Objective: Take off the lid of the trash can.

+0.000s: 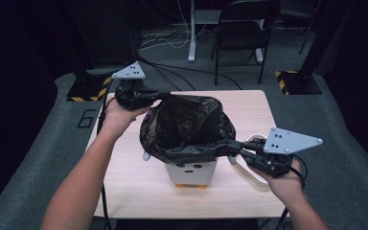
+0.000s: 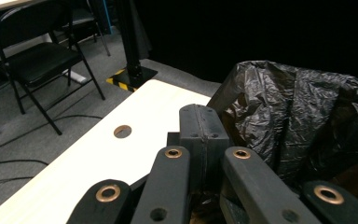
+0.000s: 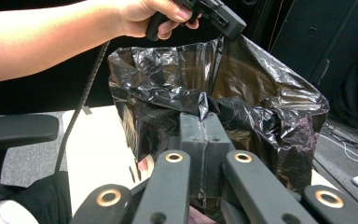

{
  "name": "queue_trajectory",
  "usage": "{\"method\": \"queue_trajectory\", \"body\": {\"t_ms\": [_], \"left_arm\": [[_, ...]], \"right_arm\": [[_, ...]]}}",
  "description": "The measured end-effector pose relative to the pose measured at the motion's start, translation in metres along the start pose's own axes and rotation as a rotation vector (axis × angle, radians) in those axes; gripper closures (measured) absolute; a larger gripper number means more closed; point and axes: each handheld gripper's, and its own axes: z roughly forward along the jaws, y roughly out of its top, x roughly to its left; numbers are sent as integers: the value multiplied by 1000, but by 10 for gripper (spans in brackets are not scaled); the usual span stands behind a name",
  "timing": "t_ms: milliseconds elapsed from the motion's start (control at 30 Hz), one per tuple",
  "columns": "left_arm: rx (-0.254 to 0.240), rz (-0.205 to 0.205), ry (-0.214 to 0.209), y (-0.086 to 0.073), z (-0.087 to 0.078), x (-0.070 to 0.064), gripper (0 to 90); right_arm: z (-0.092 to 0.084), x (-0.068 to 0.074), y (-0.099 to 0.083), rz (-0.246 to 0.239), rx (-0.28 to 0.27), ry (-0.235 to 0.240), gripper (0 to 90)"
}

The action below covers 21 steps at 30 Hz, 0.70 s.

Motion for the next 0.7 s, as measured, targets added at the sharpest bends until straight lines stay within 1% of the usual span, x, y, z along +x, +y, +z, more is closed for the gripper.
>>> {"method": "queue_trajectory", "body": {"t_ms": [133,267,500,667,700], "left_arm": [[-13,6,-12,6,-5,-4,900],[-28,-1,-45,11,-8,-8,900],[-38,0,-96,9,-9,-17,900],[-51,2,-131,7,-8,-24,900],[-51,7,-135,7,-7,-25,900]], "right_arm": [[-3,-2,6,-8,-13,-5,900],[-3,-2,14,-27,-18,-1,900],[6,-4,22,-46,-25,11,900],[14,-10,25,-50,-17,16,900],[16,-12,26,-50,-18,18,900]]}}
